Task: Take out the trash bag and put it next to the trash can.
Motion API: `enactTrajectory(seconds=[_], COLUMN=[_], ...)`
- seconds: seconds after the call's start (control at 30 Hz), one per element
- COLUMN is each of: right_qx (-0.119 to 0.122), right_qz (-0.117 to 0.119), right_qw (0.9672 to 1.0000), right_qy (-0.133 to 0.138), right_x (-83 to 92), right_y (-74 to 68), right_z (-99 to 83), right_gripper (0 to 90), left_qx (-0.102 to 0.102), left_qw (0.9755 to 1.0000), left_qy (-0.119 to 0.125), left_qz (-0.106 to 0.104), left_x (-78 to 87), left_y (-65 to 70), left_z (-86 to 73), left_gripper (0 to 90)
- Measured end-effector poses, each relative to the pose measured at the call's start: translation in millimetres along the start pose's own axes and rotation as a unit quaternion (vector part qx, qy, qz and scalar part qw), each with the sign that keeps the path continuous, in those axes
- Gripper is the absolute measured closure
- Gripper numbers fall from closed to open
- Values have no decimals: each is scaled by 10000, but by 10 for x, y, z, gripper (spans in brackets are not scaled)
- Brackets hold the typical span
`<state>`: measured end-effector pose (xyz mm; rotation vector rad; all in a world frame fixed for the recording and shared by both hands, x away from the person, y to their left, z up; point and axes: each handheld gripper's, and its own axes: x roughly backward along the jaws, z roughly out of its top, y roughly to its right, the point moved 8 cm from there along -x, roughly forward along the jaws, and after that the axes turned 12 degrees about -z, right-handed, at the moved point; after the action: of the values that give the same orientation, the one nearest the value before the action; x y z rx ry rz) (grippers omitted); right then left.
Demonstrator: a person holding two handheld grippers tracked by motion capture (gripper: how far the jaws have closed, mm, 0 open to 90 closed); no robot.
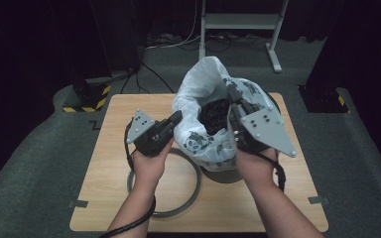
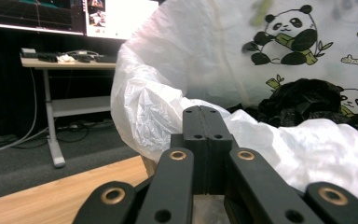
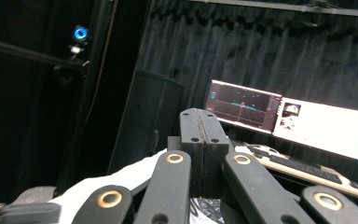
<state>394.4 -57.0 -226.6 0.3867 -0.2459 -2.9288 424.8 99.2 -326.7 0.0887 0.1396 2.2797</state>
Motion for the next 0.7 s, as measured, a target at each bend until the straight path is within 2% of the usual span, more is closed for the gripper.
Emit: enactTrajectory(seconds=[0.1,0.2,0.33,0.53,0.63,0.7], right_qx=[211,436,584,683,749,744], right_qz=[108,165,314,621,709,793], right_qw=[9997,9988,9977,9957,9946,9936], right_qy=[46,133,161,-58,-142,-310], right_x=[34,85,146,190,210,225], right_y=[-206,-387,-573,-816,-885,-944], right_z=[-45,-94,-191,-412,-496,-625], right_gripper=[900,900,900,900,900,900], left_qx=[7,24,37,68,147,243], left_qw=[10000,10000,10000,9999,9998,9995], left_qy=[-54,14,-6,-53,-16,53], left_qz=[-29,-11,-62,-119,-146,-212], left_x=[-9,4,-1,15,23,42], left_y=[9,15,43,27,26,29], left_z=[-27,-18,-16,-26,-25,1], left_gripper=[898,898,898,897,895,894])
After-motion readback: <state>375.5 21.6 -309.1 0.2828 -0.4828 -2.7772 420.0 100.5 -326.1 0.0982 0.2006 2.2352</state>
